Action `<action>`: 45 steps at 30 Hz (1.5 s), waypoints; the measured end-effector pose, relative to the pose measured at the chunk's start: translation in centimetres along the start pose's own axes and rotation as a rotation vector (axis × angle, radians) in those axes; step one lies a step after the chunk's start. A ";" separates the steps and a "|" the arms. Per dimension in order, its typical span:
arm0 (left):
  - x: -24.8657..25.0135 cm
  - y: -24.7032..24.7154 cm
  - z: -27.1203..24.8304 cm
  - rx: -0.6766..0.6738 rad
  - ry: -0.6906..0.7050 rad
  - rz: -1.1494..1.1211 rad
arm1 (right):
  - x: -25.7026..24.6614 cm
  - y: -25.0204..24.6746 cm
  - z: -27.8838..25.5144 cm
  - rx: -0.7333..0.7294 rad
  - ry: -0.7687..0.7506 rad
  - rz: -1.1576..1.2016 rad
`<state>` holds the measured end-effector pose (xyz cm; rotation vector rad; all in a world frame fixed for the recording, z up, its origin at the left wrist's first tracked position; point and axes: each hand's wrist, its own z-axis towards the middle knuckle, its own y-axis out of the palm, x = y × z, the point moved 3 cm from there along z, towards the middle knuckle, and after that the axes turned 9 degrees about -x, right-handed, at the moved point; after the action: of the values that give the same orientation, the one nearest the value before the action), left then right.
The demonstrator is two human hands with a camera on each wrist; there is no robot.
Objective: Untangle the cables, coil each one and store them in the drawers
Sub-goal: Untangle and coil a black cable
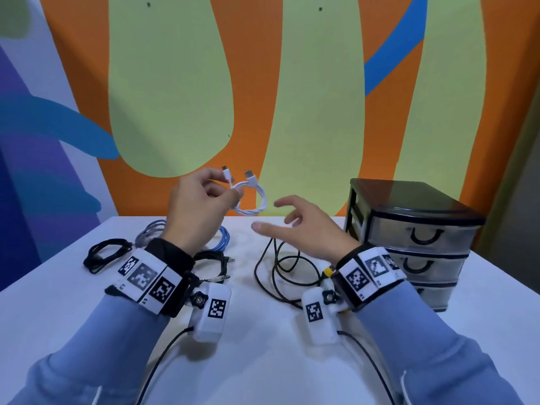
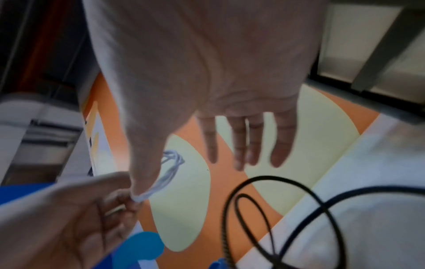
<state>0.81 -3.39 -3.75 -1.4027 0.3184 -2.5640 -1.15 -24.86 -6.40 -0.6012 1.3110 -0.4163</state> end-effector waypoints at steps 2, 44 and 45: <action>-0.9 -0.6 0.7 0.028 -0.047 0.091 | 1.3 0.5 0.4 -0.098 0.123 -0.197; 3.1 4.1 -0.9 -0.444 0.082 0.052 | -0.7 -1.4 0.2 0.160 -0.102 0.675; 3.1 3.9 -0.8 -0.404 0.084 -0.031 | -0.5 -1.3 0.3 0.182 -0.091 0.642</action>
<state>-1.22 -7.89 -2.79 -1.4285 0.8765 -2.6918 -0.89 -25.50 -5.14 -0.0284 1.2834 0.0232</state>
